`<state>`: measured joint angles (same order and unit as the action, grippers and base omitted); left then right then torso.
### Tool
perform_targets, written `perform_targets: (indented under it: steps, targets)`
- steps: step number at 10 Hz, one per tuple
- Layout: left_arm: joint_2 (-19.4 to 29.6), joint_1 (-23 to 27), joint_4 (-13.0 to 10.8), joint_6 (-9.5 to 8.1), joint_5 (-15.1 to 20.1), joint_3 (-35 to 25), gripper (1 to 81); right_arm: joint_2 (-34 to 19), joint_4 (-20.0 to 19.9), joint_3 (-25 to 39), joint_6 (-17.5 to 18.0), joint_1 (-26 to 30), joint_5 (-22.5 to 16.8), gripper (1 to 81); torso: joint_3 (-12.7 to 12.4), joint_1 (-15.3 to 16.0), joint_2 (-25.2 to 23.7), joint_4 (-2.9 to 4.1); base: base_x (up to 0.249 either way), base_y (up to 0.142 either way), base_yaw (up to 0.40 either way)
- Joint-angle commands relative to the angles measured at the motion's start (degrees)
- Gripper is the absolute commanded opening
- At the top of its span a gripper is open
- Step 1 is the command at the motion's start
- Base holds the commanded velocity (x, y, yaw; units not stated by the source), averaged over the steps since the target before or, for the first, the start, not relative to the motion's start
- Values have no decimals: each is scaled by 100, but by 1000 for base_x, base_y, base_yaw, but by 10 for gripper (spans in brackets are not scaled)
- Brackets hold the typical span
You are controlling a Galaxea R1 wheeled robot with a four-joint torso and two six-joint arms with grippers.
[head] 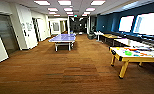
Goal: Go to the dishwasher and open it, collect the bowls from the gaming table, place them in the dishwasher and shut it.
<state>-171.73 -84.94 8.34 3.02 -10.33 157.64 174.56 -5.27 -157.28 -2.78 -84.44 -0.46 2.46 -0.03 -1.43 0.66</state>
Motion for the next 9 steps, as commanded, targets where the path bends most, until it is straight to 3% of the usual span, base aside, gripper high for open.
perform_targets:
  steps: [1,9]
  targets:
    - [33,325,-34,23,242,22,811,-6,-1,6,-12,336,-305,811,0,3,0,0,245,0,0]
    - [15,325,-34,23,242,13,811,3,-1,6,-12,327,-305,811,0,3,0,0,247,0,0]
